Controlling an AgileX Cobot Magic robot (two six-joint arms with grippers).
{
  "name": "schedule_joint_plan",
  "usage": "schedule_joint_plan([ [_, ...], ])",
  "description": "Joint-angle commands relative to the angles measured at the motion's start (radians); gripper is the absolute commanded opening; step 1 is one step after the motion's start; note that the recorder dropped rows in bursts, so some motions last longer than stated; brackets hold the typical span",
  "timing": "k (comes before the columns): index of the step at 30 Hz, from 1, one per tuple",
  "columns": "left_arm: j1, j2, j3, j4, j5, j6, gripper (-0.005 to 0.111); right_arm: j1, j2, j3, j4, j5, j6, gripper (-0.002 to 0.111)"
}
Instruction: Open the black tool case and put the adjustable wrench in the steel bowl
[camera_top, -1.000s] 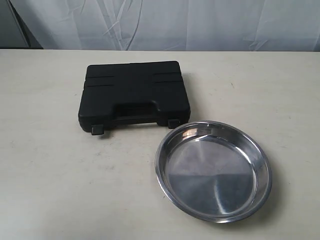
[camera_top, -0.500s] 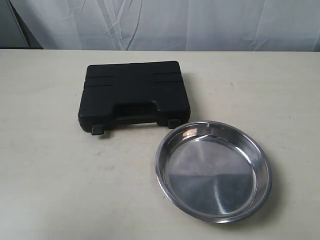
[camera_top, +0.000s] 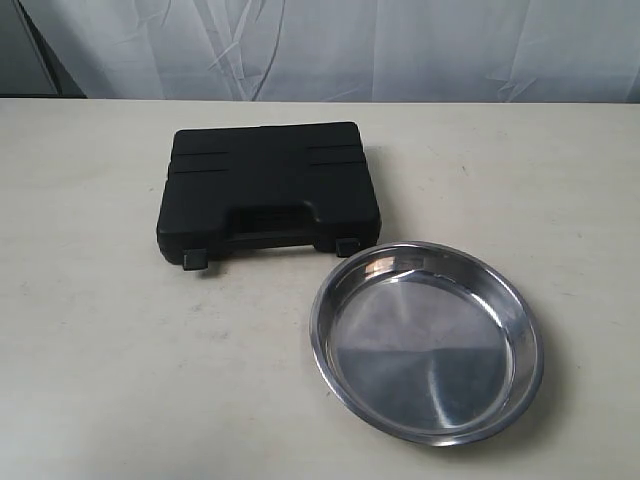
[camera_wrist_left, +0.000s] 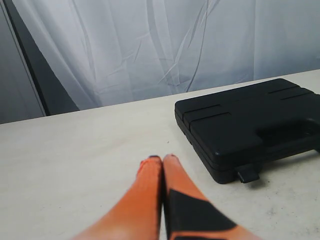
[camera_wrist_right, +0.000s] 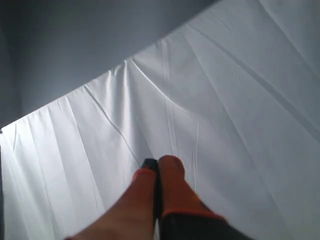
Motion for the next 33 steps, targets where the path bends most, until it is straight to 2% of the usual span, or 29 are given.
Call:
schedule_joint_plan([
  [1,-0.004,0.004,-0.002,-0.003,-0.007,0.000,0.000,-0.001,0.298,-0.220,-0.155,0.171,0.002,0.000],
  [6,-0.004,0.004,-0.002,-0.003,-0.007,0.000,0.000,0.027,0.790,-0.568,-0.346,0.637,-0.055,0.000],
  [10,-0.004,0.004,-0.002,-0.003,-0.007,0.000,0.000,0.127,1.188,-0.859,-0.296,1.034,-0.359,0.000],
  [13,-0.004,0.004,-0.002,-0.003,-0.007,0.000,0.000,0.212,1.466,-1.045,-0.236,1.246,-0.429,0.000],
  [16,-0.004,0.004,-0.002,-0.003,-0.007,0.000,0.000,0.287,1.685,-1.204,-0.234,1.374,-0.469,0.002],
  [18,-0.004,0.004,-0.002,-0.003,-0.007,0.000,0.000,0.332,1.797,-1.282,-0.256,1.443,-0.499,0.009],
  [20,-0.004,0.004,-0.002,-0.003,-0.007,0.000,0.000,0.376,1.892,-1.356,-0.291,1.487,-0.511,0.023],
  [22,-0.004,0.004,-0.002,-0.003,-0.007,0.000,0.000,0.410,1.955,-1.407,-0.294,1.505,-0.515,0.036],
  [24,-0.004,0.004,-0.002,-0.003,-0.007,0.000,0.000,0.437,1.989,-1.432,-0.294,1.505,-0.547,0.044],
  [33,-0.004,0.004,-0.002,-0.003,-0.007,0.000,0.000,0.514,2.047,-1.441,-0.294,1.402,-0.734,0.045],
])
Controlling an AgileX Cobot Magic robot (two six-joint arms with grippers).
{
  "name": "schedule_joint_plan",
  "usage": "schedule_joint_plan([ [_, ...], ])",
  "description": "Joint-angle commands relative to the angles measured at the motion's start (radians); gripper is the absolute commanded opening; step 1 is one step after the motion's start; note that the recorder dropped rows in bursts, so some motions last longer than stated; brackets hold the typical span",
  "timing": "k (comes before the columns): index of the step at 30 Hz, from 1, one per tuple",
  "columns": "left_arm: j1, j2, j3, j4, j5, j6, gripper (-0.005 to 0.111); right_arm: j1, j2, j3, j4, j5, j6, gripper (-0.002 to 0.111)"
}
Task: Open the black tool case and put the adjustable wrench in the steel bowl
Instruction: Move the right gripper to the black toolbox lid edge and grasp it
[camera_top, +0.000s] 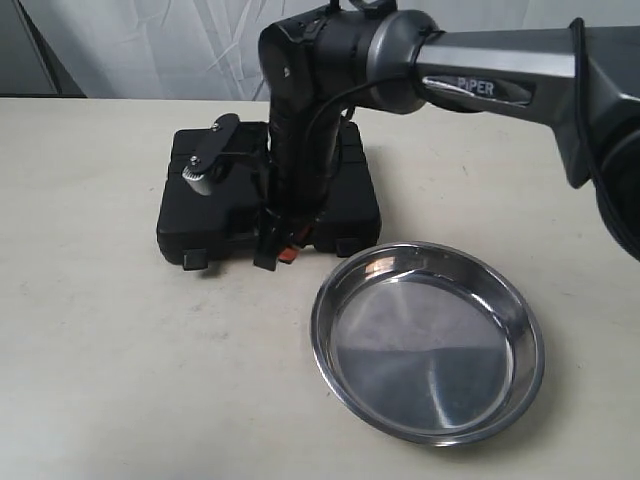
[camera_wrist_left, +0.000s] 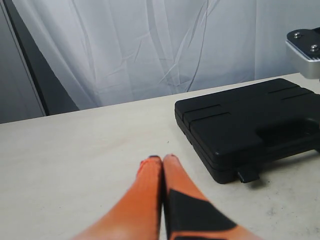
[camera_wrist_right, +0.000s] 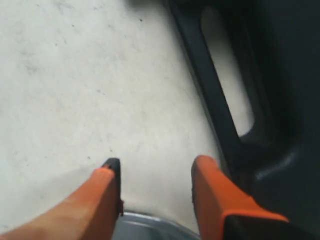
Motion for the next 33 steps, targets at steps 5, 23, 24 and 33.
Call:
schedule_joint_plan([
  [5,-0.004,0.004,-0.002,-0.003,-0.007,0.000,0.000,0.015,0.011,-0.009,-0.011,-0.113,-0.113,0.045],
  [23,-0.004,0.004,-0.002,-0.003,-0.007,0.000,0.000,0.013,0.115,-0.010,-0.062,-0.195,-0.146,0.044],
  [24,-0.004,0.004,-0.002,-0.003,-0.007,0.000,0.000,0.013,0.115,-0.010,-0.062,-0.195,-0.146,0.042],
  [33,-0.004,0.004,-0.002,-0.003,-0.007,0.000,0.000,0.013,0.113,-0.013,-0.090,-0.225,-0.098,0.022],
])
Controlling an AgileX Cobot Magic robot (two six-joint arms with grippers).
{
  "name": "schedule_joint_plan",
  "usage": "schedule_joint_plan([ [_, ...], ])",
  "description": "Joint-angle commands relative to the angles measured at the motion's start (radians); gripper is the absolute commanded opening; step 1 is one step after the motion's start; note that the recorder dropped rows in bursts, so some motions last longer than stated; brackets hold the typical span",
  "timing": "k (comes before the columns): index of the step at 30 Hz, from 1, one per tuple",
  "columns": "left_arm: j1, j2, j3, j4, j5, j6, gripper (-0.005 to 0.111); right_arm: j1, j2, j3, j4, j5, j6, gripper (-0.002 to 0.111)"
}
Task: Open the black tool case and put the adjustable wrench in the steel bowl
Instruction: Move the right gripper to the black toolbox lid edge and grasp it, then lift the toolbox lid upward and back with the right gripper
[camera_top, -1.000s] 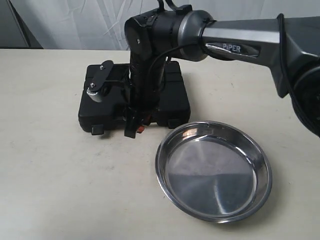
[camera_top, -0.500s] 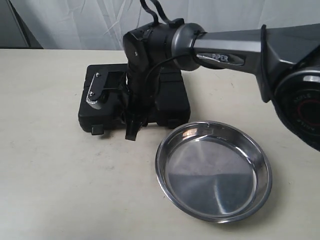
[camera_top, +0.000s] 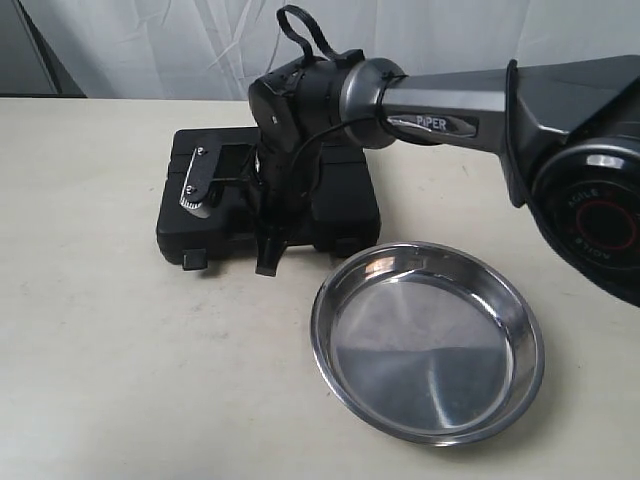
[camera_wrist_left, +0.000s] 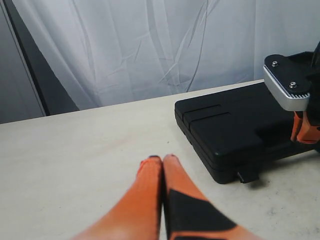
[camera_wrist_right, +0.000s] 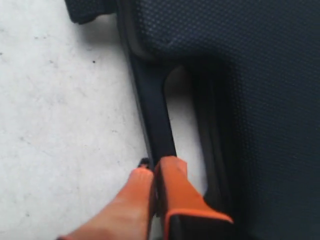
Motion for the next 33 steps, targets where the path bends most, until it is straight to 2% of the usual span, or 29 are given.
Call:
schedule_joint_plan([
  [1,-0.004,0.004,-0.002,-0.003,-0.007,0.000,0.000,-0.001,0.014,-0.003,-0.021,-0.009,0.022,0.032],
  [3,-0.004,0.004,-0.002,-0.003,-0.005,0.000,0.000,-0.001,0.014,-0.003,-0.046,-0.019,0.022,0.043],
  [13,-0.004,0.004,-0.002,-0.003,-0.005,0.000,0.000,-0.003,0.016,-0.001,-0.090,-0.042,0.034,0.031],
  [33,-0.004,0.004,-0.002,-0.003,-0.005,0.000,0.000,-0.003,0.037,-0.024,-0.114,0.008,0.061,0.031],
])
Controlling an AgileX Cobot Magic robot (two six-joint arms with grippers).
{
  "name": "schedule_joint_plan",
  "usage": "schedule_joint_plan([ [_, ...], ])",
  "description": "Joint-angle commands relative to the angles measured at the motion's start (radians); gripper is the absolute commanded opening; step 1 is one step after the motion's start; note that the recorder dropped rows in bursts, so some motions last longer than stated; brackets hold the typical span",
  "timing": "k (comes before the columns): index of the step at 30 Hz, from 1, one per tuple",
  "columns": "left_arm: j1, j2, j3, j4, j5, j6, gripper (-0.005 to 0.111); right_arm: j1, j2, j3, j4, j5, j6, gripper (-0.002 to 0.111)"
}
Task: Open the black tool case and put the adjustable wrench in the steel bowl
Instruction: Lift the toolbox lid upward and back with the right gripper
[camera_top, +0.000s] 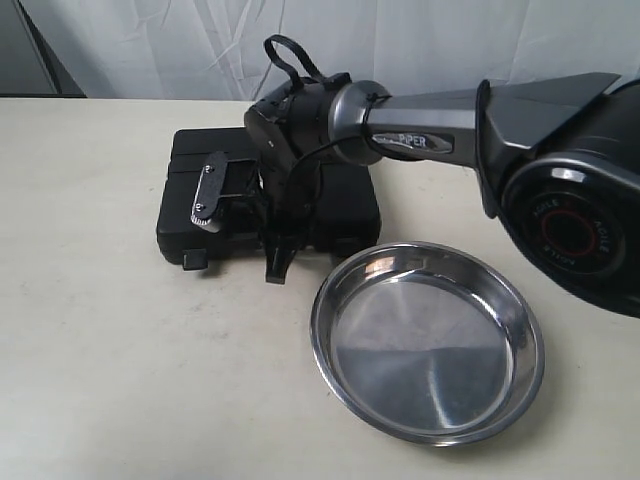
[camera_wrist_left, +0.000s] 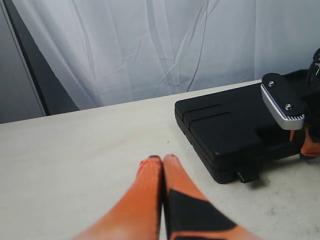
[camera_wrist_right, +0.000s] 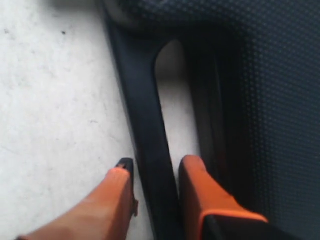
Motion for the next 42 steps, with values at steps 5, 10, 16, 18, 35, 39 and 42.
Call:
schedule_joint_plan([
  [5,-0.004,0.004,-0.002,-0.003,-0.007,0.000,0.000,-0.005,-0.015,-0.012,0.004,0.010,0.007,0.031],
  [10,-0.004,0.004,-0.002,-0.003,-0.007,0.000,0.000,-0.005,-0.015,-0.012,0.004,0.008,0.012,0.029],
  [16,-0.004,0.004,-0.002,-0.003,-0.007,0.000,0.000,-0.003,-0.015,-0.012,0.004,0.016,0.020,0.000],
  [18,-0.004,0.004,-0.002,-0.003,-0.007,0.000,0.000,-0.003,-0.017,-0.012,0.004,0.014,0.022,0.000],
  [35,-0.004,0.004,-0.002,-0.003,-0.007,0.000,0.000,-0.003,-0.108,-0.012,0.145,0.020,0.024,0.000],
  [39,-0.004,0.004,-0.002,-0.003,-0.007,0.000,0.000,-0.003,-0.112,-0.012,0.167,0.023,0.024,0.000],
  [42,-0.004,0.004,-0.002,-0.003,-0.006,0.000,0.000,-0.003,-0.110,-0.012,0.206,0.023,0.024,0.000],
])
